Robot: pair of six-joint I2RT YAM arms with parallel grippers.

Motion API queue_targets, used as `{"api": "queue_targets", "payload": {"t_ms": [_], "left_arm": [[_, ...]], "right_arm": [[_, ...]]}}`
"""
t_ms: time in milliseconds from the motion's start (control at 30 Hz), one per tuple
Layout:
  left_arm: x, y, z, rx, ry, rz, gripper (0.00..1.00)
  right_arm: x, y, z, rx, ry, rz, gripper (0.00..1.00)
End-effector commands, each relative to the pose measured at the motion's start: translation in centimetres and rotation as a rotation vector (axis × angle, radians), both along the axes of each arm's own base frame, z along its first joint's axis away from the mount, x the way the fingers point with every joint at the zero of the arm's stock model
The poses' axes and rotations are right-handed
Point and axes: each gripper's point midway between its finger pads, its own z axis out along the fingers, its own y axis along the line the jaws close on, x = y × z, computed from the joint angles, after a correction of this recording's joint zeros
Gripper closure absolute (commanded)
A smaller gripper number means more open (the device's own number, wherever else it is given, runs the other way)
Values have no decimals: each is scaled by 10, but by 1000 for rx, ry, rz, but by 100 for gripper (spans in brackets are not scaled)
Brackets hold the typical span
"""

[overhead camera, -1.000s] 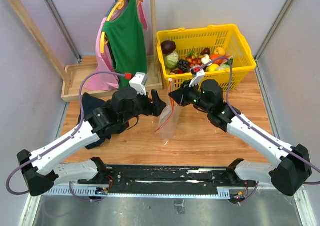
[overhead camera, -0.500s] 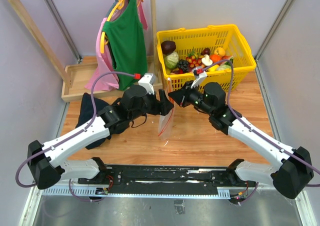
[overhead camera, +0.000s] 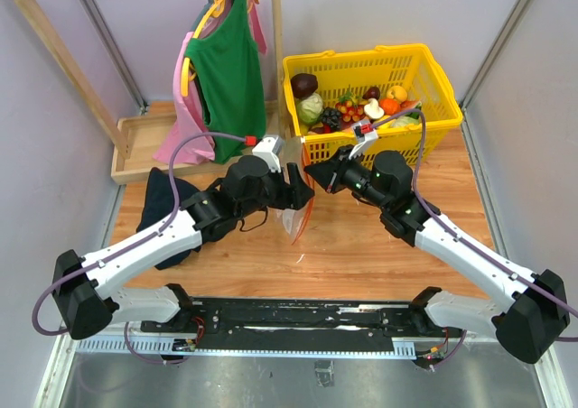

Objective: Place the food in the zip-top bag and seal the zipper
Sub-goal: Open the zipper of the food storage bag.

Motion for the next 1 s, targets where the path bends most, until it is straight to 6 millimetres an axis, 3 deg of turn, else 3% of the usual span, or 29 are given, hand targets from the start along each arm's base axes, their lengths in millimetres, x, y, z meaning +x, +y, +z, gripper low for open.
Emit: {"api": "queue_targets", "payload": {"t_ms": [0, 333, 600, 967], "left_arm": [[3, 7, 5, -17, -16, 31, 33], [4, 17, 6, -27, -33, 74, 41], [2, 5, 13, -69, -37, 30, 34], [8, 0, -9, -32, 14, 46, 31]], "right_arm": [[-5, 0, 14, 43, -36, 4, 99], [-5, 1, 11, 43, -22, 4, 99], [-4, 3, 8, 49, -9, 7, 99], [-6, 5, 9, 67, -5, 19, 99]]}}
